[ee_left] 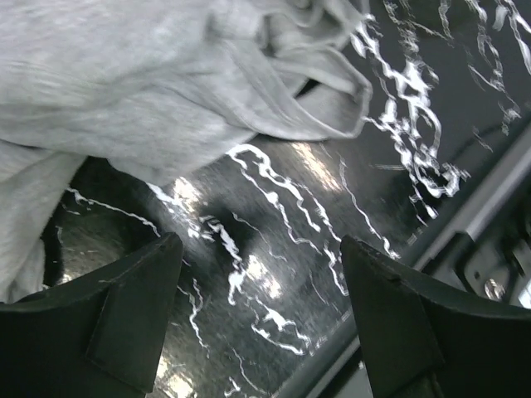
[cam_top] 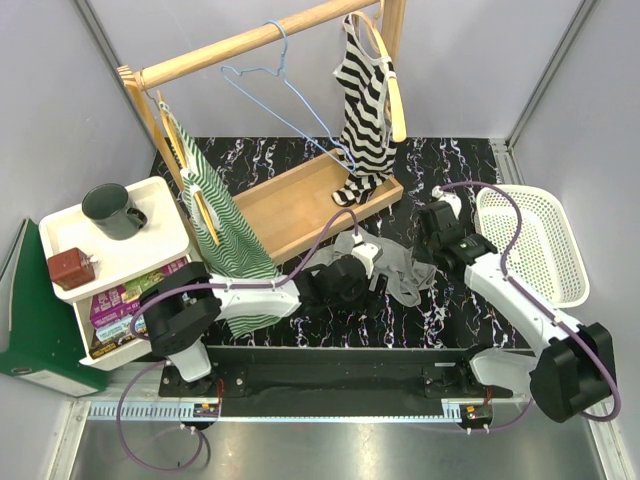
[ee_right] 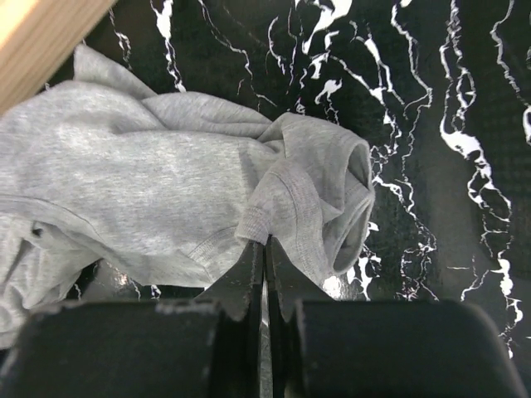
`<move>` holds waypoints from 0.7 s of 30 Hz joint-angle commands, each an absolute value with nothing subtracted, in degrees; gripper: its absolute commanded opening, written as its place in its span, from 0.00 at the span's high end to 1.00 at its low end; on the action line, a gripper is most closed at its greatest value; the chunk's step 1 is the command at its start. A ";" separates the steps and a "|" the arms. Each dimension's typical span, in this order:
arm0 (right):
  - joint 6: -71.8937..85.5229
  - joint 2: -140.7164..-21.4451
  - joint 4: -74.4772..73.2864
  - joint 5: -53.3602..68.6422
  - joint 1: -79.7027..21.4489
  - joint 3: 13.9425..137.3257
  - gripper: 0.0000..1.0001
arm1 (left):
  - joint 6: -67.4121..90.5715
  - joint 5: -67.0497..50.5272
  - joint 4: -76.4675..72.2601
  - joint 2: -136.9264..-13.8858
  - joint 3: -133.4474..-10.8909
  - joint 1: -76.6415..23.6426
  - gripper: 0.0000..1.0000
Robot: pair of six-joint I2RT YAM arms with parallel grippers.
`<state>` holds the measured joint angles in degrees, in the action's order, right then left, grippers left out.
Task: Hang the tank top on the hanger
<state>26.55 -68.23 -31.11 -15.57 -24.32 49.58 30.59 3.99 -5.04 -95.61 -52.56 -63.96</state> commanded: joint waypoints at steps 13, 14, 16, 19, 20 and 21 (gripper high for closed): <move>24.35 -57.48 -37.35 -21.62 -23.55 51.50 0.95 | 23.31 11.25 -15.20 -103.00 -55.72 -57.40 0.20; 24.26 -56.61 -38.14 -21.62 -23.55 52.11 0.95 | 22.25 10.99 -16.08 -103.44 -56.33 -56.87 0.20; 24.17 -55.81 -39.02 -21.53 -23.47 52.73 0.94 | 18.92 10.55 -18.71 -104.94 -57.21 -56.78 0.20; 24.26 -54.58 -40.87 -21.88 -23.55 53.61 0.94 | 14.35 7.13 -21.53 -107.40 -60.55 -56.69 0.19; 24.43 -54.06 -41.74 -22.06 -23.55 53.87 0.94 | 13.46 6.08 -22.23 -108.36 -62.82 -56.69 0.19; 24.43 -53.88 -42.18 -22.15 -23.55 53.96 0.94 | 12.58 4.06 -23.37 -110.37 -64.06 -56.69 0.19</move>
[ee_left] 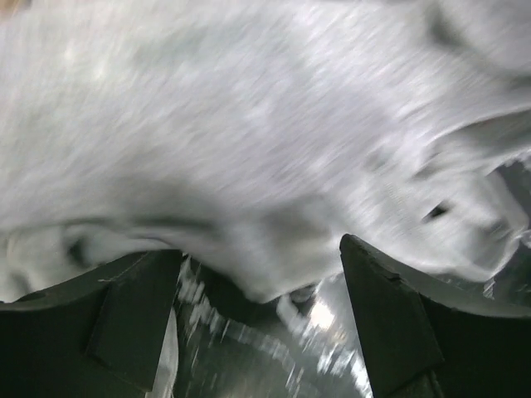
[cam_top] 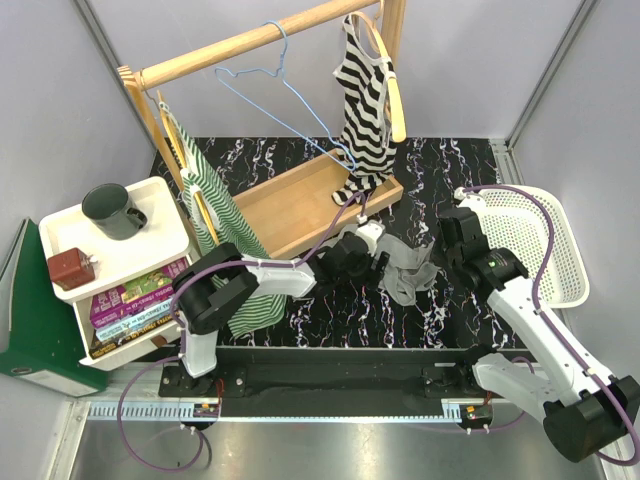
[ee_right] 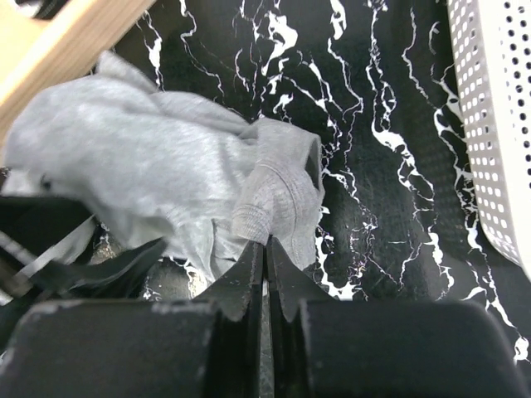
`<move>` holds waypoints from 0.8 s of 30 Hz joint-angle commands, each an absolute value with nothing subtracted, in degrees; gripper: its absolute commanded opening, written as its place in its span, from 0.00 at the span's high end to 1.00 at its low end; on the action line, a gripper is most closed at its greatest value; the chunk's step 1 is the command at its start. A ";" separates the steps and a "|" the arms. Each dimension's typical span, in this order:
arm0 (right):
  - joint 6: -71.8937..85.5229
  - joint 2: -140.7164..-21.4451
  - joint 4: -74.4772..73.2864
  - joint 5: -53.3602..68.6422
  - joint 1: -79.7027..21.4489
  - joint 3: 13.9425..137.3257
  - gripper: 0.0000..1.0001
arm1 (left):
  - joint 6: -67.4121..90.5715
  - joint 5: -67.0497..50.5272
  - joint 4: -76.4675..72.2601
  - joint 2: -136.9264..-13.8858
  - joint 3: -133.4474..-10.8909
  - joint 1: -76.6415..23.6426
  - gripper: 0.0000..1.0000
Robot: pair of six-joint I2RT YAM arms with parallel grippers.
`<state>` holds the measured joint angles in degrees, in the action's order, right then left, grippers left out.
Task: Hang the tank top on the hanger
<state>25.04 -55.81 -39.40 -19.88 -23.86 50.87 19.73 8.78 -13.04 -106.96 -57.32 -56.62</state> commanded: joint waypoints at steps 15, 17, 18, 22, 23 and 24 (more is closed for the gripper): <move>25.84 -55.28 -44.12 -21.97 -23.55 54.93 0.93 | 13.60 3.08 -22.85 -104.42 -59.07 -58.62 0.20; 25.66 -56.42 -43.77 -21.71 -23.55 55.28 0.93 | 15.99 1.07 -22.33 -103.80 -57.75 -61.43 0.21; 25.66 -56.77 -43.68 -21.53 -23.55 55.37 0.93 | 17.65 0.53 -22.15 -103.97 -58.01 -62.39 0.21; 25.66 -57.57 -42.02 -19.87 -23.47 55.28 0.93 | 22.40 -4.82 -22.32 -106.25 -61.16 -64.34 0.21; 25.66 -57.66 -41.84 -19.52 -23.55 55.20 0.93 | 23.11 -5.88 -22.24 -107.22 -61.69 -64.34 0.22; 25.58 -57.57 -41.75 -19.34 -23.55 55.28 0.93 | 23.46 -6.24 -21.71 -107.75 -62.40 -64.34 0.23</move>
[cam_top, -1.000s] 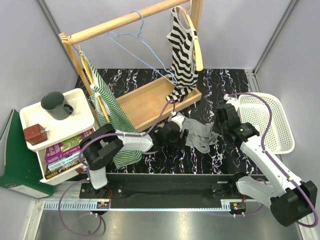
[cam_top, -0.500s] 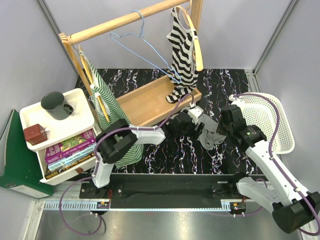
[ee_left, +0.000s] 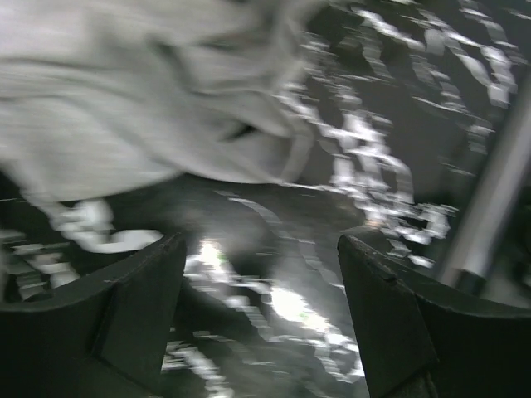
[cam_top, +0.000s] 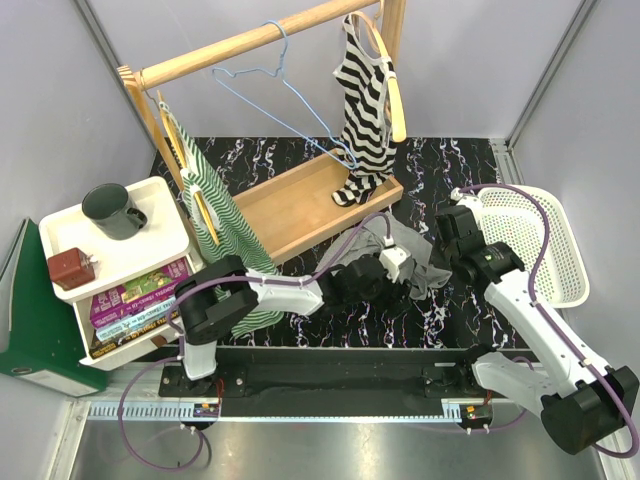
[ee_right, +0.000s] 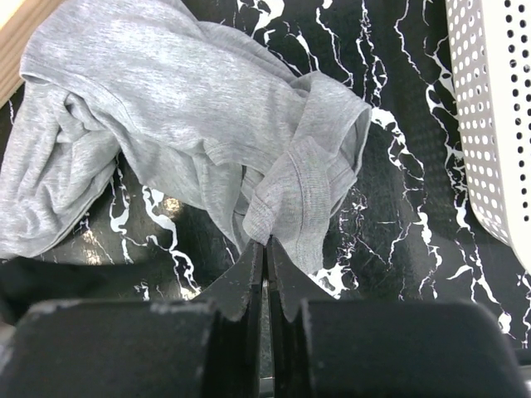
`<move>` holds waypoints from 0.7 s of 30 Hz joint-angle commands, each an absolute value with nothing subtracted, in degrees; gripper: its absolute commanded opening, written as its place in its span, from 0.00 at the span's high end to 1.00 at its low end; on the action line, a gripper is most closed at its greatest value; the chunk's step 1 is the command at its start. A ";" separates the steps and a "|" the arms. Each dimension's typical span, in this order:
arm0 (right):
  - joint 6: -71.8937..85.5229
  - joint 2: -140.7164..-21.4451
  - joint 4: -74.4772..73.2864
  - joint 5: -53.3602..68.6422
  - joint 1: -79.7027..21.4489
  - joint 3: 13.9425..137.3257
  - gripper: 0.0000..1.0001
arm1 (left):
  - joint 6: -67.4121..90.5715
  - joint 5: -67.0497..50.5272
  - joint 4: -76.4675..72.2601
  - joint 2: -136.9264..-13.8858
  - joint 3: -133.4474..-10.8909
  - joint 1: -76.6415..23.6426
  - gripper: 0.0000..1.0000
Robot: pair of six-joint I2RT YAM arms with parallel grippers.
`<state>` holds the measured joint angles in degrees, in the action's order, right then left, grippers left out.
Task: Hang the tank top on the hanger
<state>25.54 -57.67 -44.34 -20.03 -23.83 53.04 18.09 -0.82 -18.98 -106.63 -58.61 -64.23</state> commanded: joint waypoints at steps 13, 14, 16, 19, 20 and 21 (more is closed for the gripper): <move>24.52 -55.64 -40.96 -20.57 -23.47 54.84 0.93 | 26.10 -0.53 -9.32 -116.98 -73.83 -64.34 0.31; 24.43 -55.55 -40.87 -20.65 -23.55 54.76 0.93 | 26.28 -0.18 -8.97 -117.07 -73.83 -64.34 0.31; 24.00 -55.72 -40.87 -20.92 -23.55 54.58 0.93 | 26.19 1.58 -9.40 -117.59 -74.00 -64.34 0.32; 23.38 -56.42 -40.52 -20.74 -23.64 54.67 0.93 | 24.87 2.28 -8.97 -119.35 -75.23 -63.55 0.32; 23.12 -56.60 -40.43 -20.57 -23.47 54.75 0.93 | 25.66 1.76 -8.96 -119.79 -75.41 -62.94 0.32; 23.12 -56.69 -40.34 -20.13 -23.47 54.76 0.93 | 26.19 0.54 -9.57 -120.14 -75.32 -62.32 0.32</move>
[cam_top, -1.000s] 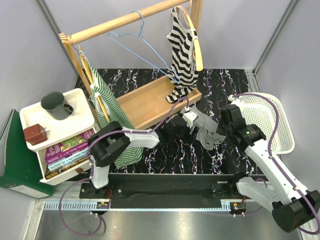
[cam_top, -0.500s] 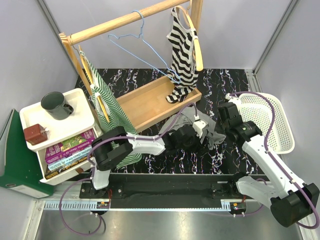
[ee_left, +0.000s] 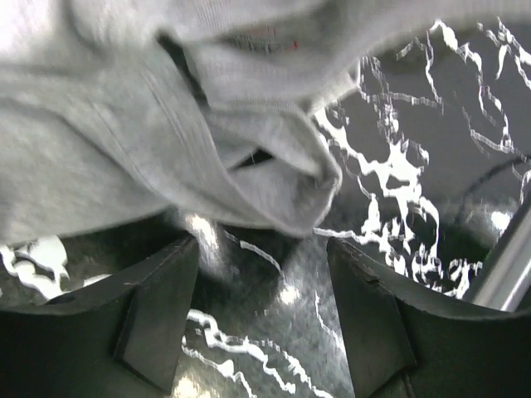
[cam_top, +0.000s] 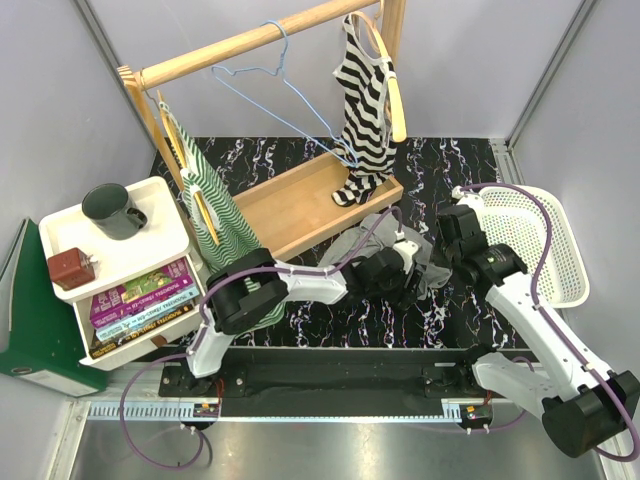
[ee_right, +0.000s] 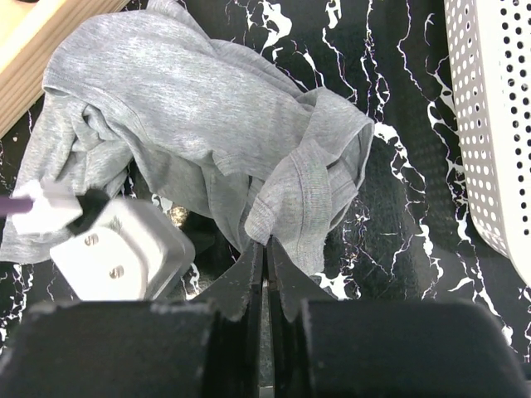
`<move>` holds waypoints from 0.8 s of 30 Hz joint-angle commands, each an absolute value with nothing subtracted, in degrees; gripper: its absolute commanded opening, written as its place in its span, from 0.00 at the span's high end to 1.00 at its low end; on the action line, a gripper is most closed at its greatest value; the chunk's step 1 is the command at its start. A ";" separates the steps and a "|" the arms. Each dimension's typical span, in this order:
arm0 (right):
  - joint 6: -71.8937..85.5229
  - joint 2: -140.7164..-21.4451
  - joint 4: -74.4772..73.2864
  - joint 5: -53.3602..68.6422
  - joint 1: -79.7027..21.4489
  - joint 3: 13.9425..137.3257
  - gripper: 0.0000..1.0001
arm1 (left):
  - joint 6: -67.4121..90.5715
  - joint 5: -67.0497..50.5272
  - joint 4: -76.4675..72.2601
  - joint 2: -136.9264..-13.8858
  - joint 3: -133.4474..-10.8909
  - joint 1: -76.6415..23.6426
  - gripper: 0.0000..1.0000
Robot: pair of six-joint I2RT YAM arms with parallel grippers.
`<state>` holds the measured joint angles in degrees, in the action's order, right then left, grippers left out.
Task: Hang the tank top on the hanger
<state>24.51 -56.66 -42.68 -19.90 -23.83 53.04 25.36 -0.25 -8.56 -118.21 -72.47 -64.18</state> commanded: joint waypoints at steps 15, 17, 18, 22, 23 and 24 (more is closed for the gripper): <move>21.97 -58.97 -37.71 -18.55 -23.55 54.49 0.93 | 28.92 -4.31 -13.10 -123.14 -75.41 -60.12 0.41; 21.97 -59.15 -37.53 -18.63 -23.55 54.49 0.92 | 29.09 -4.22 -13.36 -122.70 -75.15 -60.12 0.41; 21.89 -59.32 -37.44 -18.55 -23.55 54.49 0.92 | 29.27 -4.31 -13.45 -122.52 -74.71 -60.12 0.42; 21.88 -60.20 -37.53 -18.19 -23.55 54.67 0.92 | 31.02 -4.39 -12.31 -121.73 -74.27 -60.21 0.45; 21.97 -60.29 -37.44 -18.11 -23.55 54.67 0.92 | 31.72 -4.39 -12.13 -121.73 -74.09 -60.38 0.45; 21.89 -60.47 -37.27 -18.02 -23.55 54.75 0.92 | 31.99 -4.39 -12.22 -121.55 -73.74 -60.64 0.46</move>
<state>22.70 -59.94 -39.62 -18.74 -23.83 53.04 29.74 -3.09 -13.26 -121.69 -74.59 -59.90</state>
